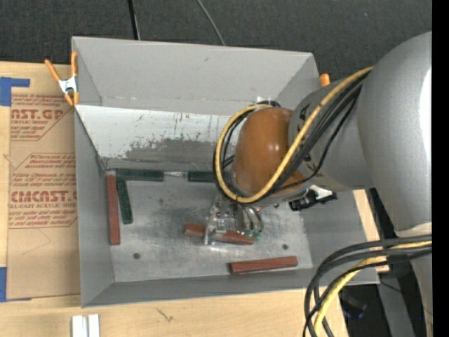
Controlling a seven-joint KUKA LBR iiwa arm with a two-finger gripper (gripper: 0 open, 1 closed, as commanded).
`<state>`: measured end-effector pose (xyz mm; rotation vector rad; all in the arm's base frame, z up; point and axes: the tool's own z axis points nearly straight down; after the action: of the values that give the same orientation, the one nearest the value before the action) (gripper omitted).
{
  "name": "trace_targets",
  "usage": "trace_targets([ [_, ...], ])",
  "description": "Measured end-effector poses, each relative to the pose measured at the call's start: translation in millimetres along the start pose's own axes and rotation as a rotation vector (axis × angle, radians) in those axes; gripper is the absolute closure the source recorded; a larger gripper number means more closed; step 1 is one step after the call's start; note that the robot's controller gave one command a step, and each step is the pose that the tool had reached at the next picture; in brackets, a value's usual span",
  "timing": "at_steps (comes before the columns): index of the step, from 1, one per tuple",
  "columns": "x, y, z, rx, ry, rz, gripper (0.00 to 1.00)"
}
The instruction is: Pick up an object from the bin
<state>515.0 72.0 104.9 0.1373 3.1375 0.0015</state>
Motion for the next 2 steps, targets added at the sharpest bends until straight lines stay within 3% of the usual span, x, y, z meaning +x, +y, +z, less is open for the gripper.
trace_targets([
  [1,3.1,-0.5,-14.8,0.003,0.013,0.000,1.00],
  [2,0.5,0.2,-41.3,0.000,0.002,0.000,1.00],
])
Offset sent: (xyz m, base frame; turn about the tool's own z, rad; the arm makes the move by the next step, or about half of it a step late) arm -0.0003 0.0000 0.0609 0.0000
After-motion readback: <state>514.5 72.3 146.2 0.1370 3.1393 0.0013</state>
